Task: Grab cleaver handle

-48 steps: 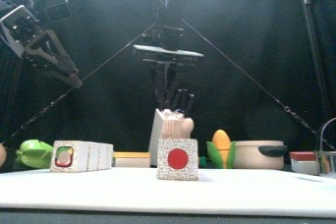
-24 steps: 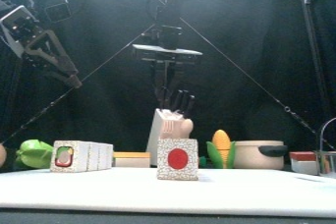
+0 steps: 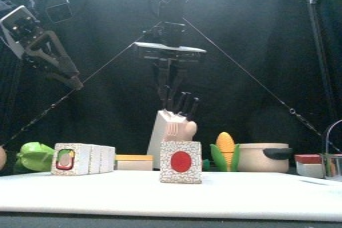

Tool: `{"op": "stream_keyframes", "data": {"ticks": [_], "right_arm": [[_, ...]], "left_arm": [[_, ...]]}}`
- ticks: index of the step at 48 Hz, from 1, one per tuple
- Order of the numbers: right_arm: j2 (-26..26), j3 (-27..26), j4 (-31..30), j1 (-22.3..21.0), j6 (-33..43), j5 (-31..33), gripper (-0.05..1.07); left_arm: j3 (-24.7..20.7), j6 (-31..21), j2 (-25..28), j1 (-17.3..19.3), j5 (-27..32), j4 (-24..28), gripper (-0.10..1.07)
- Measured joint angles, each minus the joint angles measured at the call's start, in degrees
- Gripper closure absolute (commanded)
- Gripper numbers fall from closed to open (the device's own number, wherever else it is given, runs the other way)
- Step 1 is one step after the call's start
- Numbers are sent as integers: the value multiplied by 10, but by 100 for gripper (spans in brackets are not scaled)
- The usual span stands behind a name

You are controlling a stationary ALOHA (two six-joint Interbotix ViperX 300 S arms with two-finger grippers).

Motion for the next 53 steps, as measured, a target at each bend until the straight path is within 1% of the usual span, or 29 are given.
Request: {"op": "stream_keyframes", "data": {"ticks": [25,43,49,53], "right_arm": [[-2,2,-11,17,-4,-2,52],[-35,42,-13,23,-5,-11,52],[-48,57,-19,25,-5,-31,52],[-55,71,-22,25,-4,-56,52]], "left_arm": [[1,0,0,1,0,0,7],[1,0,0,1,1,1,7],[1,0,0,1,0,1,7],[1,0,-1,1,0,1,7]]}}
